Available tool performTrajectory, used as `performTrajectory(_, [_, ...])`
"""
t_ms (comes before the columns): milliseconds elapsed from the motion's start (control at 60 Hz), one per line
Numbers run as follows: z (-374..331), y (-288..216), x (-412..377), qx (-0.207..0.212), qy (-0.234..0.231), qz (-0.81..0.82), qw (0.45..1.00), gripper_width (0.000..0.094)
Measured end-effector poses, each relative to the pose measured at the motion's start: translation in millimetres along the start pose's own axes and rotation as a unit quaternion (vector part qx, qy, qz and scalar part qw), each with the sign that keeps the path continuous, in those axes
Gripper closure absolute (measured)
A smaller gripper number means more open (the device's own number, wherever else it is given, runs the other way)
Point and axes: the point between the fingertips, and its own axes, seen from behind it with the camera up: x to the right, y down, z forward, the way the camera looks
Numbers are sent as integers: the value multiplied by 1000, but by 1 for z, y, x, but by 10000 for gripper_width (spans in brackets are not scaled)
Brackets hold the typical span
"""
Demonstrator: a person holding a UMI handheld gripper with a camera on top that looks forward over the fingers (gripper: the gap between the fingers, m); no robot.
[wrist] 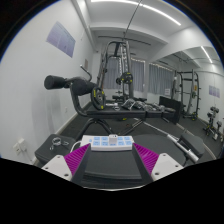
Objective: Unplug charger
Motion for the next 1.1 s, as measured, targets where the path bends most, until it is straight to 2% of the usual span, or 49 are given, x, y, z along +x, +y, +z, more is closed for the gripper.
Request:
performTrajectory(183, [97,16,3,6,-10,2,1000,77])
performTrajectory(517, [237,34,-4,-16,-13,-6,1000,76])
performTrajectory(800, [292,53,3,-44,-7,13,999,80])
performTrajectory(1017, [305,51,1,-35,-8,6,999,88])
performTrajectory(1067, [308,53,-1,-37,-13,3,999,134])
performTrajectory(1100, [310,57,-2,-46,-14,4,999,373])
